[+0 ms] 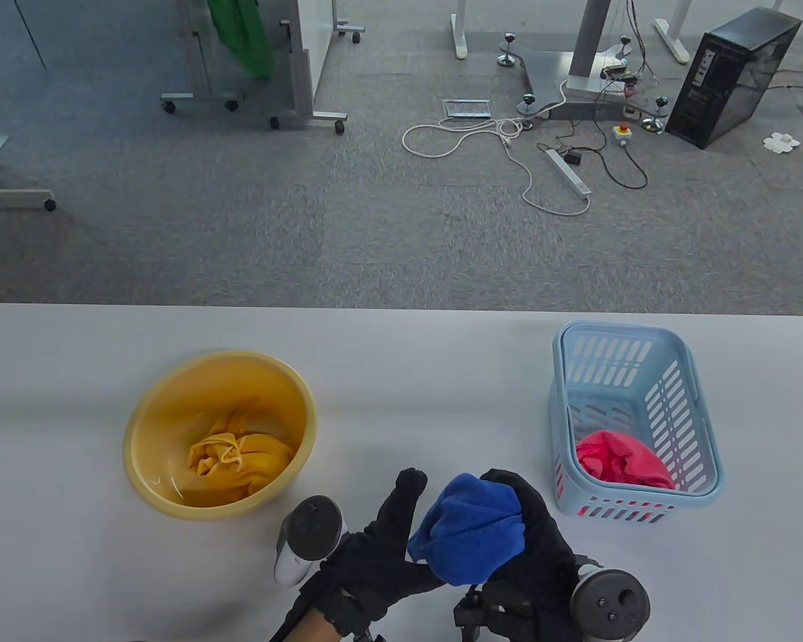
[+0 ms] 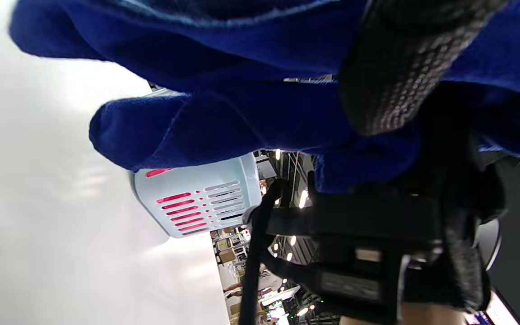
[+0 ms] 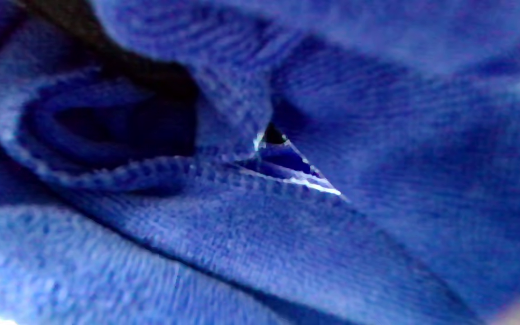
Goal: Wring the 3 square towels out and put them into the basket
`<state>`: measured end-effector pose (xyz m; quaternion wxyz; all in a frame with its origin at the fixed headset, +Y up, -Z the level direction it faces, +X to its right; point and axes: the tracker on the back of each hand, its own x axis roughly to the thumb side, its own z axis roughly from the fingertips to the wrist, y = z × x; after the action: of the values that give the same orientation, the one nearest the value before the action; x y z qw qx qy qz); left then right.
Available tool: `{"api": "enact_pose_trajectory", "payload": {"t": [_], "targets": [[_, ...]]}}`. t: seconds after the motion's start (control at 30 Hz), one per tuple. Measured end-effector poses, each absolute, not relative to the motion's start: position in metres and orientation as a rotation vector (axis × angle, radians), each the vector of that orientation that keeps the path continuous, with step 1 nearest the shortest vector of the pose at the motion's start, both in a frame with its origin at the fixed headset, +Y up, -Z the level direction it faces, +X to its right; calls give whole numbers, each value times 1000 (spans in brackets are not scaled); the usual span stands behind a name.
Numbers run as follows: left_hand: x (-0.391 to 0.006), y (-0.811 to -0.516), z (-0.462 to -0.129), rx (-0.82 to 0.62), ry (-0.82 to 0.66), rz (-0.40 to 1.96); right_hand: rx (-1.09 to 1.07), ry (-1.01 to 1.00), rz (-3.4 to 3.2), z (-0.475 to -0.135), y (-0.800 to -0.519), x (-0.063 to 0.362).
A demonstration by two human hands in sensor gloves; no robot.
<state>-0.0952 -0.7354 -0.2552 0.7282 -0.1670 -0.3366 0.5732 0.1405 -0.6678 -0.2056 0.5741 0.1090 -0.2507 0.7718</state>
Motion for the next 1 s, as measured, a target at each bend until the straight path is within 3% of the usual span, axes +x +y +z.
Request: {"api": "enact_pose_trajectory", "payload": {"t": [0.13, 0.53, 0.7, 1.0], "targets": [[-92, -736, -254, -399, -756, 1150, 325, -510, 1764, -209, -669, 133], [-84, -742, -255, -461, -756, 1287, 459, -318, 1624, -214, -675, 116], [-81, -742, -254, -402, -720, 1321, 463, -333, 1646, -213, -674, 116], [-89, -743, -252, -227, -604, 1086, 399, -428, 1741, -207, -667, 124]]}}
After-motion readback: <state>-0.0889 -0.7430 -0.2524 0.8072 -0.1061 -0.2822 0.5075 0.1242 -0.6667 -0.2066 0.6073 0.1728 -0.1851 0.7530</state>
